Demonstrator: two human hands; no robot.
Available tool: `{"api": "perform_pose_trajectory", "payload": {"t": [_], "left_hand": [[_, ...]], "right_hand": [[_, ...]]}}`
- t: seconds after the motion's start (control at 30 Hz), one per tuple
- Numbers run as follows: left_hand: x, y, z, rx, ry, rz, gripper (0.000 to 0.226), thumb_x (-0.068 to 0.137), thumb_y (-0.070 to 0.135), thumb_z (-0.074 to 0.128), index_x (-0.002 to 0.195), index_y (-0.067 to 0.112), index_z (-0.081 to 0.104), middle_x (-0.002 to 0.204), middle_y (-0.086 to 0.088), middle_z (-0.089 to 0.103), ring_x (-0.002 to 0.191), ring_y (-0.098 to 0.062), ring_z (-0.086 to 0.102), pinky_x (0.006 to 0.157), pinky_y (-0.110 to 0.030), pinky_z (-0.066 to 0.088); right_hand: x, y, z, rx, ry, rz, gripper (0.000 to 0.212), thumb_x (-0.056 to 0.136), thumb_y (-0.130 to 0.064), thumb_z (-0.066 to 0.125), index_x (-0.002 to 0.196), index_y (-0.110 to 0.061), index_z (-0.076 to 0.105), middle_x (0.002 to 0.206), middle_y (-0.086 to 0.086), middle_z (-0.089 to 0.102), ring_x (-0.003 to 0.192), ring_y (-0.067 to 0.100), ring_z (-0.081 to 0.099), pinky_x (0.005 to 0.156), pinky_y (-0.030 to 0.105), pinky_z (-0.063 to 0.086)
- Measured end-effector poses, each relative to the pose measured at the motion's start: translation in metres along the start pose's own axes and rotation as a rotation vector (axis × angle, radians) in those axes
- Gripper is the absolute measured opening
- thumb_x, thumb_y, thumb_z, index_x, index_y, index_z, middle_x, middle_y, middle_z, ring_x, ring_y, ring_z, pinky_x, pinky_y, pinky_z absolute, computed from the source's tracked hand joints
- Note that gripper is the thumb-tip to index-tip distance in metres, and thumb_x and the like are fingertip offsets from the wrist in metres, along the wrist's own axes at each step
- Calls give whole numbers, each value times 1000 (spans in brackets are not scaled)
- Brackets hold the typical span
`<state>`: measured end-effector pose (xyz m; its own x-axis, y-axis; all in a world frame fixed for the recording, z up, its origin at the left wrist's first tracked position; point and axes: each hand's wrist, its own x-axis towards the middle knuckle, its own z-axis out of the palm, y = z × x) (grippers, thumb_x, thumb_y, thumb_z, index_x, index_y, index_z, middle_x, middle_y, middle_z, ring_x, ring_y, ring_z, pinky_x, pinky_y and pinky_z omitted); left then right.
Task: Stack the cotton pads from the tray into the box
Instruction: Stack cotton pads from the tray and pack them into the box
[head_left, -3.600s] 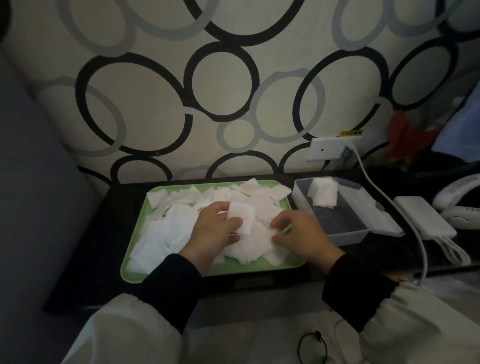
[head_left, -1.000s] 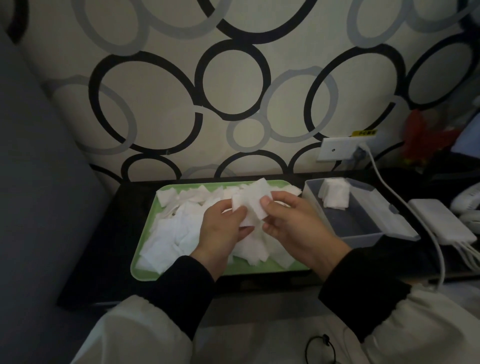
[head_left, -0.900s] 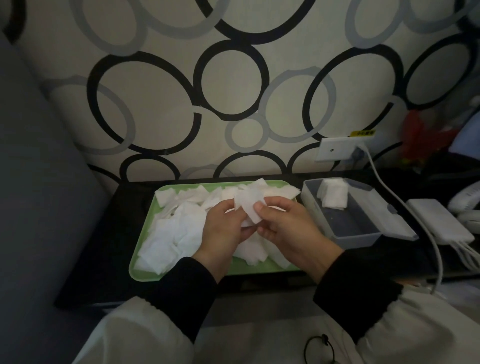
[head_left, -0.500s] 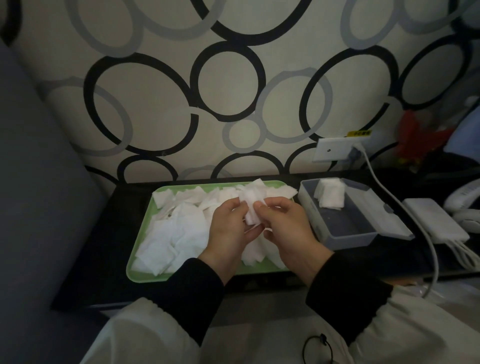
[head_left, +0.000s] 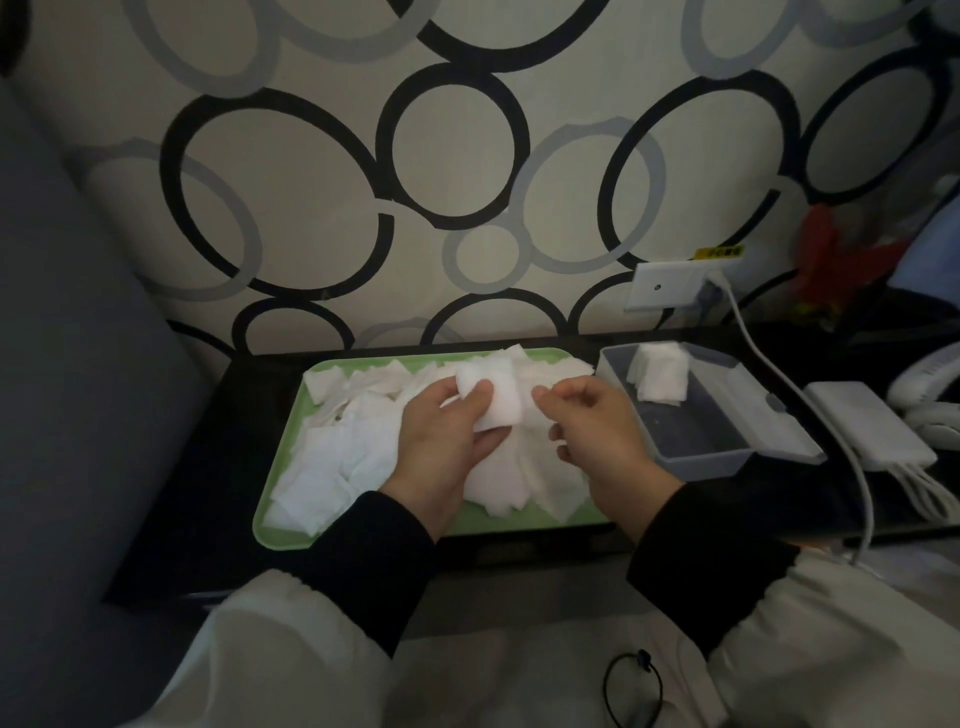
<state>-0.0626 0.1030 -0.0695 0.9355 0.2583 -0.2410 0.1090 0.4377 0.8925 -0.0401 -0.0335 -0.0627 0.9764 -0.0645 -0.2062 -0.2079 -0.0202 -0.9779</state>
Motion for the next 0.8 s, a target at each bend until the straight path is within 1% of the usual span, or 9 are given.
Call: {"api": "perform_pose_trajectory", "payload": {"t": [0.07,0.13,0.2,0.33,0.4,0.47,0.57,0.73,0.8], "left_hand": [[2,1,-6,123,27,45,12,95,17,66,106,13,66,106,-8,71,96,-22,71,71,-28,60],[5,-1,-13,226,26,56,7,95,18,66,101,18,67,105,-6,69,93,-22,70,66,-27,59],[8,-2,-19,283,20,36,6,94,19,67,100,20,66,106,-6,68,93,-24,70,64,-27,58],[10,-5,-25,394,-25,53,8,93,18,67,101,17,66,100,-7,68,90,-23,69,63,-28,58],[10,-6,-26,417,-47,58,12,93,19,67,104,16,66,101,-9,70,93,-24,69,64,-28,58],[10,-7,-26,436,-61,61,13,93,20,67,105,16,66,105,-11,70,95,-26,70,65,-29,57],[11,-9,-26,444,-76,62,14,93,21,67,105,15,66,107,-12,69,96,-26,70,66,-30,58],[12,-8,-29,442,-79,66,14,93,21,67,105,14,67,103,-11,70,94,-25,70,66,-30,58],[13,-7,-30,441,-77,67,13,93,21,67,105,16,67,103,-10,70,93,-24,70,65,-28,57]], "right_hand": [[9,7,-13,-192,-12,-53,11,90,-18,70,95,-11,62,86,3,61,66,14,58,58,24,44],[17,15,-24,-510,-110,-147,2,90,-17,67,90,-17,66,85,-2,65,75,14,62,62,24,47],[22,24,-31,-776,-178,-210,3,88,-24,69,86,-22,67,85,-10,66,83,12,63,71,24,50],[20,27,-31,-1065,-251,-195,33,76,-51,77,97,-30,62,91,-13,62,85,6,59,79,30,52],[19,26,-28,-1121,-255,-179,44,71,-56,79,102,-32,58,96,-12,60,87,8,58,82,34,52],[19,26,-27,-1129,-236,-171,57,68,-55,81,112,-30,54,105,-8,57,94,12,58,86,36,52],[19,24,-27,-1095,-245,-150,72,67,-50,84,125,-27,49,112,-5,54,100,15,56,85,32,49],[20,23,-30,-967,-263,-85,71,66,-39,89,122,-25,49,106,-7,54,97,14,56,75,26,43],[21,22,-32,-887,-268,-87,63,66,-35,90,116,-25,53,99,-7,57,87,10,57,66,22,43]]}}
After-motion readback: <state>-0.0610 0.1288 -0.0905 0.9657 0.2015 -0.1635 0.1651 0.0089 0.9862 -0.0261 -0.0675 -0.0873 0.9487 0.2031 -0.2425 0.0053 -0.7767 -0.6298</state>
